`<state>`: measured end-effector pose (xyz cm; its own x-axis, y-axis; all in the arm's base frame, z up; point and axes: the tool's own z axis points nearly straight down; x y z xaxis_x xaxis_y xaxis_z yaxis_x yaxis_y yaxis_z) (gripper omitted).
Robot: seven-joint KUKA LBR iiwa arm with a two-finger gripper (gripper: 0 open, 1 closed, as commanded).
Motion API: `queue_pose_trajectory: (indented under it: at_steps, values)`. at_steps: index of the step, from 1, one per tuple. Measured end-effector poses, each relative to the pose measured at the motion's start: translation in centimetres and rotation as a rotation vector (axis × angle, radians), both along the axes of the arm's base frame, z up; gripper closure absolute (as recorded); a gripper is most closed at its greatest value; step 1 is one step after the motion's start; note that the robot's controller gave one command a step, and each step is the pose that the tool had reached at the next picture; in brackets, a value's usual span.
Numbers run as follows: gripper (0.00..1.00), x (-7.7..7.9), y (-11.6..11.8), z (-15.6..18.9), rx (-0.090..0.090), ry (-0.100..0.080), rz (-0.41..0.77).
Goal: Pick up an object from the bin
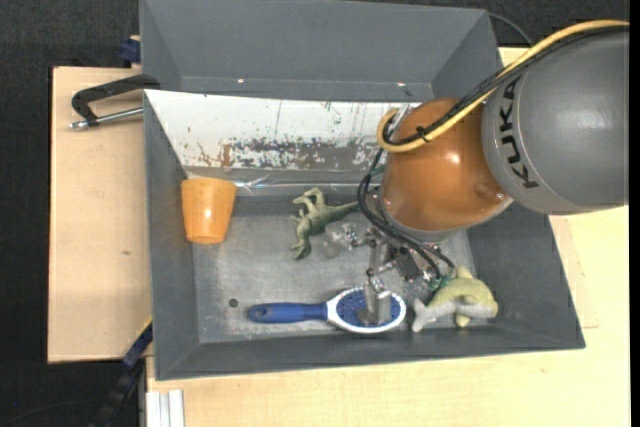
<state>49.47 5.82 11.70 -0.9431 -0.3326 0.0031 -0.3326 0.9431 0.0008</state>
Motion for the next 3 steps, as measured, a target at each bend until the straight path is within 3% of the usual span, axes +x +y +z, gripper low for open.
queue_pose_trajectory:
  at_steps: [1,2,3]
  values:
    - [0.00,-0.1,-0.6,-4.6,-0.001,0.003,0.123]
    - [1.00,0.1,-0.6,-4.3,0.000,-0.004,0.120]
    - [1.00,1.2,0.4,5.7,0.003,-0.017,0.108]
